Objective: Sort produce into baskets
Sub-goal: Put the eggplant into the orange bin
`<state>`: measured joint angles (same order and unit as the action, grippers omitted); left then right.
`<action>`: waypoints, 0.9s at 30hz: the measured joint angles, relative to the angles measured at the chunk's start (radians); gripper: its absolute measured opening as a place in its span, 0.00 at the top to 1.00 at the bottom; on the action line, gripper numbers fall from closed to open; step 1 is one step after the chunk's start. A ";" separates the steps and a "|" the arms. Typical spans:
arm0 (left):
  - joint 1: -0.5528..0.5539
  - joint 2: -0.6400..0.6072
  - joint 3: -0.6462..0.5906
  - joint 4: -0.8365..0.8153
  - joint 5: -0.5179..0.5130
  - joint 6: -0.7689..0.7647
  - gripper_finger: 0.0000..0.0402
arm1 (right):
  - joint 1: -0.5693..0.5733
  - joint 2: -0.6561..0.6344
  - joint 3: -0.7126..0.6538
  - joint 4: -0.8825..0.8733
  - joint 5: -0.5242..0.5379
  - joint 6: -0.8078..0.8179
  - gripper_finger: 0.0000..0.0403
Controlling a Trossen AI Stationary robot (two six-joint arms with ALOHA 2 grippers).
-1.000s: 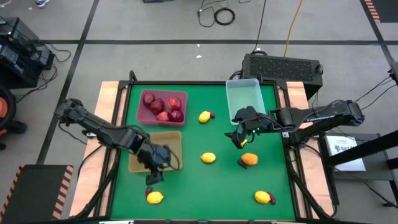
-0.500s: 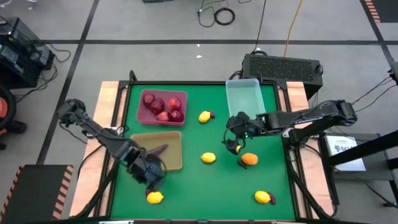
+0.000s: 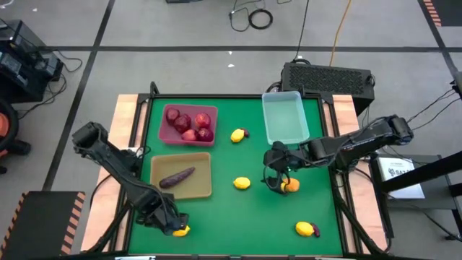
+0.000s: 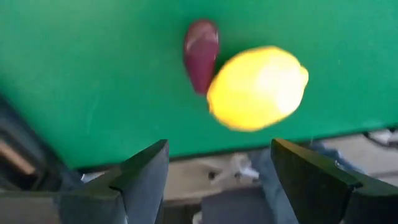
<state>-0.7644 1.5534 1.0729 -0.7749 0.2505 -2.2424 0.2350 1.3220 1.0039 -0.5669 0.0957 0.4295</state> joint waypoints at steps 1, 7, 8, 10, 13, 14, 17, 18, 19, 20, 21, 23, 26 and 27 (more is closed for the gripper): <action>-0.003 0.010 0.000 0.000 -0.020 -0.005 0.28 | 0.008 0.000 0.000 0.000 -0.001 0.011 0.10; -0.002 0.038 0.000 -0.047 -0.115 0.010 0.28 | 0.035 0.000 0.000 0.057 0.007 0.121 0.10; -0.002 0.038 0.000 -0.054 -0.128 0.014 0.28 | 0.036 0.000 0.000 0.072 0.007 0.128 0.10; -0.002 0.038 0.000 -0.069 -0.148 0.008 0.28 | 0.036 -0.001 0.000 0.102 0.007 0.134 0.10; -0.002 0.040 -0.002 -0.096 -0.151 0.005 0.28 | 0.035 -0.001 0.000 0.140 0.007 0.136 0.10; -0.002 0.042 -0.007 -0.098 -0.151 0.004 0.28 | 0.035 -0.001 0.000 0.154 0.007 0.141 0.10; -0.004 0.044 -0.041 -0.088 -0.150 -0.003 0.28 | 0.035 -0.001 0.000 0.173 0.008 0.172 0.10; -0.004 0.044 -0.055 -0.063 -0.150 -0.004 0.28 | 0.035 -0.001 0.000 0.176 0.008 0.183 0.10; -0.005 0.044 -0.068 -0.029 -0.150 -0.004 0.28 | 0.035 -0.001 0.000 0.175 0.008 0.192 0.10; -0.005 0.044 -0.079 0.001 -0.151 -0.005 0.28 | 0.035 -0.001 0.000 0.174 0.008 0.197 0.10; -0.005 0.044 -0.088 0.023 -0.155 -0.004 0.28 | 0.035 -0.001 0.000 0.175 0.008 0.199 0.10; -0.004 0.044 -0.111 0.055 -0.158 -0.015 0.28 | 0.035 -0.001 0.000 0.175 0.008 0.199 0.10; -0.003 0.044 -0.139 0.064 -0.146 -0.024 0.29 | 0.035 -0.001 0.000 0.175 0.009 0.213 0.10; -0.003 0.044 -0.145 0.066 -0.141 -0.027 0.29 | 0.035 -0.001 0.000 0.175 0.009 0.214 0.10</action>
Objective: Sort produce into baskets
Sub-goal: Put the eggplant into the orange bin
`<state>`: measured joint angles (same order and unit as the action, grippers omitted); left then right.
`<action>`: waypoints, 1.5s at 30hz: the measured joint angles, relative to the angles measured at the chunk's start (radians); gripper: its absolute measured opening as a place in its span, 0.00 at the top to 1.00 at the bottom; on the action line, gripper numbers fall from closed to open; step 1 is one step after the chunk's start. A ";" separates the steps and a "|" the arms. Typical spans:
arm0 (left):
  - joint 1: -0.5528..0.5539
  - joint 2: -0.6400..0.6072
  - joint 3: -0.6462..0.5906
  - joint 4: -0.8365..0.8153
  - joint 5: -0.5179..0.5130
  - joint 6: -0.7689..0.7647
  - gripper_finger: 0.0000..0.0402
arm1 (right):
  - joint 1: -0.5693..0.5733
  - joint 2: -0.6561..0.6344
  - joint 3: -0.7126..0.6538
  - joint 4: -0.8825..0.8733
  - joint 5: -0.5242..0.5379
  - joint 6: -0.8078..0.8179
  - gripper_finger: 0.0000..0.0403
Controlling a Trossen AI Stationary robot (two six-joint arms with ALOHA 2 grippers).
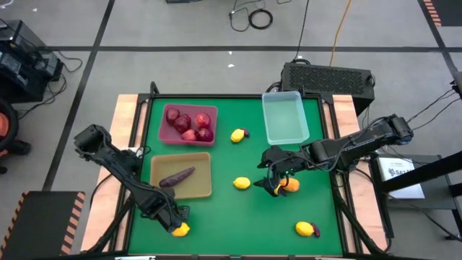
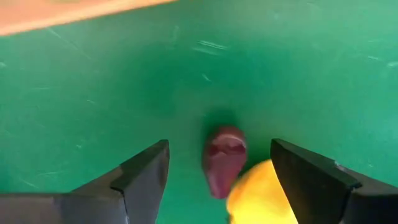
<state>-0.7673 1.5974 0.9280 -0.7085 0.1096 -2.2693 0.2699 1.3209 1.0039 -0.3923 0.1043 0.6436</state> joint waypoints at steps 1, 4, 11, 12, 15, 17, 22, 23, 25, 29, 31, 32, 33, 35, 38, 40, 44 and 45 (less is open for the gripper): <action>0.000 0.000 -0.004 0.000 0.003 -0.001 0.30 | 0.000 0.000 0.000 0.000 0.000 0.000 0.10; 0.000 0.000 -0.010 0.003 0.004 -0.001 0.33 | 0.000 0.000 0.000 0.000 0.003 0.000 0.10; -0.002 0.031 -0.039 0.088 0.005 -0.001 0.42 | -0.015 0.000 0.000 0.000 0.006 0.004 0.10; -0.002 0.040 -0.039 0.095 0.007 -0.001 0.42 | -0.016 0.000 0.000 0.000 0.006 0.006 0.10; -0.003 0.063 -0.039 0.110 0.012 0.001 0.44 | -0.016 0.000 0.000 0.000 0.008 0.007 0.10; -0.003 0.066 -0.038 0.109 0.013 0.010 0.45 | -0.016 0.000 0.000 0.002 0.008 0.007 0.10; -0.006 0.068 -0.037 0.098 0.013 0.031 0.51 | -0.016 0.000 0.000 0.009 0.008 0.003 0.10; -0.007 0.068 -0.037 0.096 0.013 0.032 0.53 | -0.018 0.000 0.000 0.010 0.007 0.002 0.10; -0.008 0.068 -0.037 0.090 0.009 0.033 0.59 | -0.023 0.000 0.000 0.015 0.007 0.002 0.10; -0.008 0.068 -0.037 0.072 -0.005 0.057 0.70 | -0.030 0.000 0.000 0.015 0.007 0.002 0.10; -0.008 0.068 -0.036 0.066 -0.009 0.058 0.75 | -0.034 0.000 0.000 0.015 0.006 0.000 0.10; -0.008 0.067 -0.036 0.062 -0.013 0.059 0.77 | -0.034 0.000 0.000 0.015 0.005 0.000 0.10; -0.009 0.064 -0.036 0.056 -0.020 0.058 0.79 | -0.034 0.000 0.000 0.015 0.004 0.000 0.10; -0.013 0.057 -0.037 0.037 -0.041 0.058 0.80 | -0.034 0.000 0.000 0.015 0.004 -0.002 0.10; -0.012 0.036 -0.041 -0.015 -0.070 0.059 0.79 | -0.034 0.000 0.000 0.015 0.004 -0.004 0.10; -0.011 0.009 -0.040 -0.046 -0.074 0.060 0.78 | -0.034 0.000 0.000 0.015 0.003 -0.004 0.10; -0.012 -0.085 -0.034 -0.118 -0.118 0.060 0.78 | -0.044 0.000 0.000 0.015 0.001 -0.004 0.10; -0.012 -0.115 -0.034 -0.123 -0.149 0.064 0.78 | -0.047 0.000 0.000 0.015 0.001 -0.004 0.10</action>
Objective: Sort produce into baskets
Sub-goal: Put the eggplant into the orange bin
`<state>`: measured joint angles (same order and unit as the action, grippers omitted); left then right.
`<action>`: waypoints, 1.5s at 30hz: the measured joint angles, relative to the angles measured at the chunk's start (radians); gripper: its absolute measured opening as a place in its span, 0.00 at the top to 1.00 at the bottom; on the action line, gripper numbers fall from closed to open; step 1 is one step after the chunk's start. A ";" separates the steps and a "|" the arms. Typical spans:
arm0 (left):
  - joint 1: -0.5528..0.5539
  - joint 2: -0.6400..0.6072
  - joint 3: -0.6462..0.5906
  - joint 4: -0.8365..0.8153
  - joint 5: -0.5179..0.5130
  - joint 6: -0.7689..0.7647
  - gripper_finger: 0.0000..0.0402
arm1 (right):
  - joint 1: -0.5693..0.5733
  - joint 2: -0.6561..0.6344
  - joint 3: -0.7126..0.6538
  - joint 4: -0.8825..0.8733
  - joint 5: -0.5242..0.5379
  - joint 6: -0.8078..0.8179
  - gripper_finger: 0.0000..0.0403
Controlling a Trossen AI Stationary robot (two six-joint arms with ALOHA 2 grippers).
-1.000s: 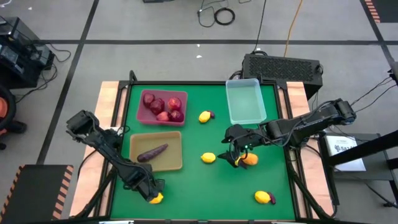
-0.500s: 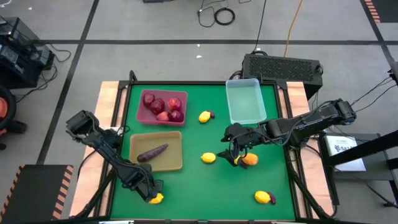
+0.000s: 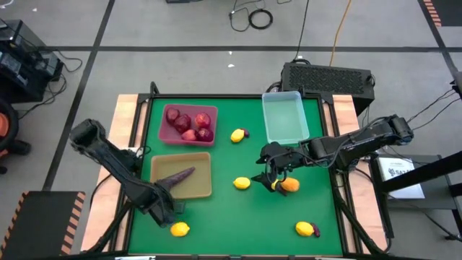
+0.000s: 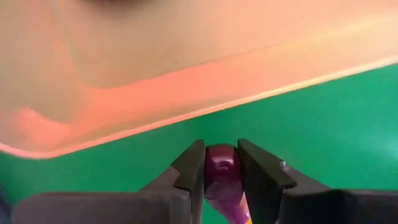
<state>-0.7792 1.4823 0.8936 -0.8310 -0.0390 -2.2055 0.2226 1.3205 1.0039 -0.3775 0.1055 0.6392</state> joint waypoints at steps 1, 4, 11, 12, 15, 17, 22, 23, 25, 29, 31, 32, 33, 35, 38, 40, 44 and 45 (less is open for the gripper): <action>0.001 -0.032 0.000 0.003 -0.036 0.022 0.78 | -0.002 0.000 0.000 0.000 0.000 0.000 0.10; 0.018 -0.125 0.002 0.029 -0.135 0.110 0.78 | -0.010 0.000 0.000 0.001 0.000 -0.007 0.10; 0.108 -0.251 0.003 0.012 -0.479 0.251 0.77 | -0.026 0.000 0.000 0.008 0.000 -0.015 0.10; 0.132 -0.253 0.003 0.000 -0.492 0.284 0.77 | -0.026 0.000 0.000 0.008 0.000 -0.009 0.10; 0.215 -0.251 -0.009 -0.018 -0.477 0.420 0.77 | -0.026 0.000 0.000 0.007 0.000 0.011 0.10; 0.273 -0.242 -0.020 -0.021 -0.448 0.503 0.77 | -0.025 0.000 0.000 0.003 0.000 0.028 0.10; 0.380 -0.226 -0.031 -0.019 -0.422 0.703 0.77 | -0.016 0.000 0.000 -0.036 -0.003 0.101 0.10; 0.393 -0.223 -0.032 -0.020 -0.420 0.740 0.77 | -0.012 0.000 0.000 -0.042 -0.003 0.115 0.10; 0.412 -0.223 -0.032 -0.016 -0.414 0.820 0.77 | 0.000 0.000 0.000 -0.052 -0.003 0.151 0.10; 0.437 -0.212 -0.032 -0.011 -0.408 0.968 0.76 | 0.024 0.000 0.000 -0.077 -0.003 0.214 0.10; 0.452 -0.207 -0.032 0.009 -0.404 1.025 0.73 | 0.035 0.000 0.000 -0.081 -0.001 0.245 0.10; 0.460 -0.201 -0.032 0.020 -0.393 1.046 0.71 | 0.042 0.000 0.000 -0.084 0.003 0.260 0.10; 0.468 -0.196 -0.032 0.032 -0.380 1.069 0.68 | 0.048 0.000 0.000 -0.086 0.009 0.274 0.10; 0.487 -0.190 -0.032 0.085 -0.355 1.118 0.64 | 0.061 0.000 0.000 -0.088 0.028 0.302 0.10; 0.509 -0.174 -0.032 0.198 -0.324 1.219 0.57 | 0.078 0.000 0.000 -0.117 0.033 0.335 0.10; 0.515 -0.169 -0.032 0.285 -0.320 1.307 0.54 | 0.095 0.000 0.000 -0.175 0.032 0.361 0.10; 0.518 -0.163 -0.032 0.374 -0.323 1.446 0.50 | 0.135 0.000 0.000 -0.305 0.019 0.400 0.10; 0.518 -0.163 -0.032 0.391 -0.328 1.469 0.49 | 0.147 0.000 0.000 -0.323 0.019 0.405 0.10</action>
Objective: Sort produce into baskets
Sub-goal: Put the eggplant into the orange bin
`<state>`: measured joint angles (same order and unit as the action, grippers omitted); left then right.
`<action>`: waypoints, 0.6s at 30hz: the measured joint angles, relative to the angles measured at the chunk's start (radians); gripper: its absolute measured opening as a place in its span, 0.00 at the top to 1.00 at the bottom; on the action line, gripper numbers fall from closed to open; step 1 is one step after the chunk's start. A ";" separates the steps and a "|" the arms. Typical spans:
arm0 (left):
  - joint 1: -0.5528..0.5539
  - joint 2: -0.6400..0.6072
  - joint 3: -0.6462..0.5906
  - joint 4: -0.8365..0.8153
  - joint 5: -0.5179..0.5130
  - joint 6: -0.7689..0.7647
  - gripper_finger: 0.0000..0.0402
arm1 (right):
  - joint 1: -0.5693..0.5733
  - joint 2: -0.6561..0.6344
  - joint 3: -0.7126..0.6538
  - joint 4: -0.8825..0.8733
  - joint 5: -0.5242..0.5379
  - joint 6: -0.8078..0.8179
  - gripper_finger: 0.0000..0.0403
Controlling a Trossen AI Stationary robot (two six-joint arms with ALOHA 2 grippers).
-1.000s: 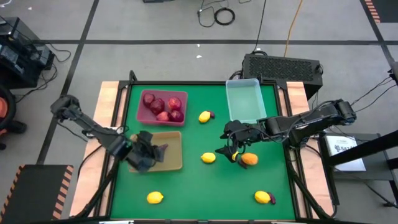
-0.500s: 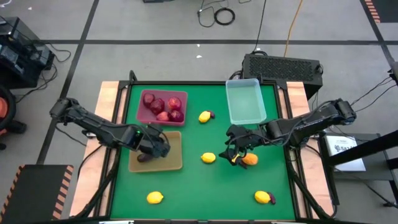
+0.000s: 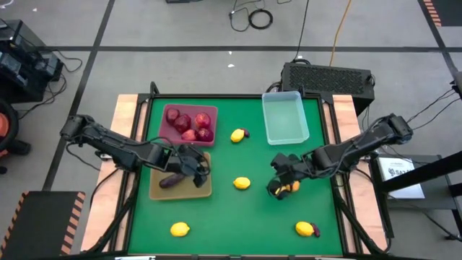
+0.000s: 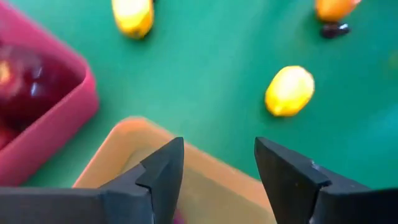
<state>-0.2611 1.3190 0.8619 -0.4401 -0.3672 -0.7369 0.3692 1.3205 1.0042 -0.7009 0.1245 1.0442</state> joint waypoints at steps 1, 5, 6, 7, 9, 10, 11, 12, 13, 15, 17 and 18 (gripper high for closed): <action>0.000 0.000 0.000 0.019 -0.002 0.019 0.49 | 0.014 0.000 0.000 -0.009 0.000 0.004 0.10; -0.001 0.000 0.000 0.090 -0.009 0.068 0.49 | 0.075 0.006 0.000 -0.011 0.000 0.013 0.10; 0.000 0.000 0.000 0.107 -0.014 0.072 0.49 | 0.084 0.014 0.000 -0.012 0.000 0.017 0.10; 0.000 0.000 0.000 0.119 -0.026 0.073 0.49 | 0.092 0.025 0.000 -0.013 0.001 0.018 0.10; 0.000 0.007 0.000 0.143 -0.061 0.073 0.49 | 0.105 0.051 0.000 -0.019 0.006 0.013 0.10; 0.000 0.010 0.000 0.151 -0.074 0.073 0.49 | 0.106 0.064 0.000 -0.016 0.007 0.004 0.10; 0.000 0.011 0.000 0.153 -0.081 0.073 0.49 | 0.106 0.075 0.000 -0.010 0.007 -0.011 0.10; 0.001 0.011 0.000 0.155 -0.083 0.073 0.49 | 0.106 0.085 0.000 -0.003 0.008 -0.029 0.10; 0.001 0.012 0.000 0.168 -0.084 0.073 0.49 | 0.103 0.091 0.000 0.005 0.008 -0.053 0.10; 0.000 0.023 0.002 0.196 -0.084 0.074 0.49 | 0.095 0.093 0.000 0.022 0.009 -0.106 0.10; 0.000 0.026 0.000 0.211 -0.075 0.089 0.49 | 0.088 0.093 0.000 0.026 0.011 -0.139 0.10; 0.000 0.030 0.000 0.240 -0.064 0.098 0.49 | 0.086 0.096 0.000 0.022 0.014 -0.144 0.10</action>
<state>-0.2613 1.3488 0.8623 -0.2001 -0.4311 -0.6387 0.4556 1.4169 1.0042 -0.6793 0.1383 0.9004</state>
